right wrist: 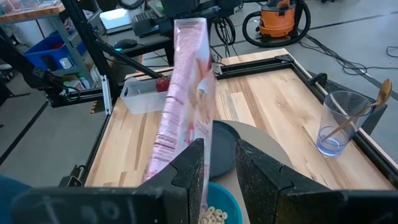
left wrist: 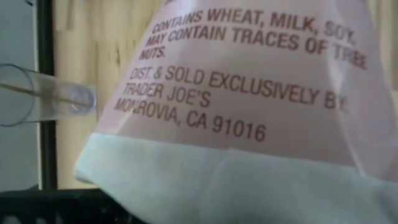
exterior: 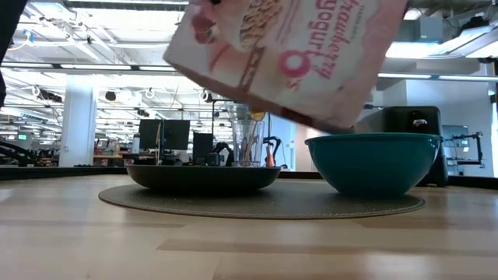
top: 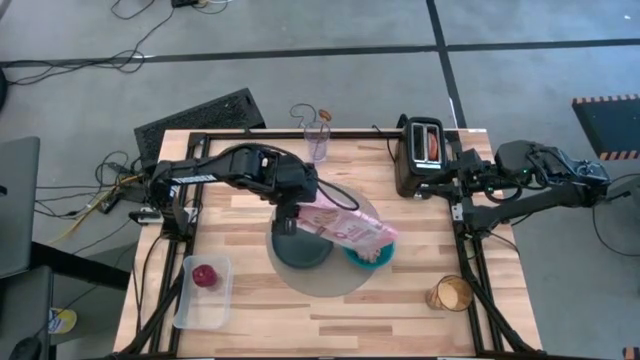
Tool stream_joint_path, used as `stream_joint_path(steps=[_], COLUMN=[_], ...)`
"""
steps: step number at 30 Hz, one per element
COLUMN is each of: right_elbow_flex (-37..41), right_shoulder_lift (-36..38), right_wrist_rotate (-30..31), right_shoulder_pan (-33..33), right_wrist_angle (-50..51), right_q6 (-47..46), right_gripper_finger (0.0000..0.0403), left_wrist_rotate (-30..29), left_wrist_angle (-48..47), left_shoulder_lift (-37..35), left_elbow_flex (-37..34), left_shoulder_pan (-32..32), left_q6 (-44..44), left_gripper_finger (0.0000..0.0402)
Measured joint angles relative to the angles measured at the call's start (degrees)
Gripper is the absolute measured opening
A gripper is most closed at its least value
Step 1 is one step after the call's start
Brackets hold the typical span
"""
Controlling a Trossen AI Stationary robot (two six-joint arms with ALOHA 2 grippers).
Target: Arrange a breakfast setting
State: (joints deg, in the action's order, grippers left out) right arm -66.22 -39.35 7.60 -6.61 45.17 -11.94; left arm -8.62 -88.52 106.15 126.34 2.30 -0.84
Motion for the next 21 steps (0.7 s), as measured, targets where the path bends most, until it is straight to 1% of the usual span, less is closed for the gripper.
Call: stream_joint_path(steps=[3,18,21], right_elbow_flex=[0.00,0.00,0.00], right_shoulder_lift=[0.00,0.00,0.00], right_wrist_rotate=[0.00,0.00,0.00], right_shoulder_pan=[0.00,0.00,0.00], right_wrist_angle=[0.07,0.07,0.07], right_q6=[-0.03,-0.06,-0.07], right_gripper_finger=[0.0120,0.0120,0.0121], left_wrist_rotate=[-1.70,-1.36,-3.21], left_wrist_angle=[1.05,0.94,0.99], left_shoulder_lift=[-0.02,-0.04,-0.34], left_elbow_flex=[0.00,0.00,0.00], left_shoulder_pan=[-0.10,-0.06,0.34], left_q6=[-0.26,0.39,0.78], left_gripper_finger=[0.0135,0.0135,0.0135])
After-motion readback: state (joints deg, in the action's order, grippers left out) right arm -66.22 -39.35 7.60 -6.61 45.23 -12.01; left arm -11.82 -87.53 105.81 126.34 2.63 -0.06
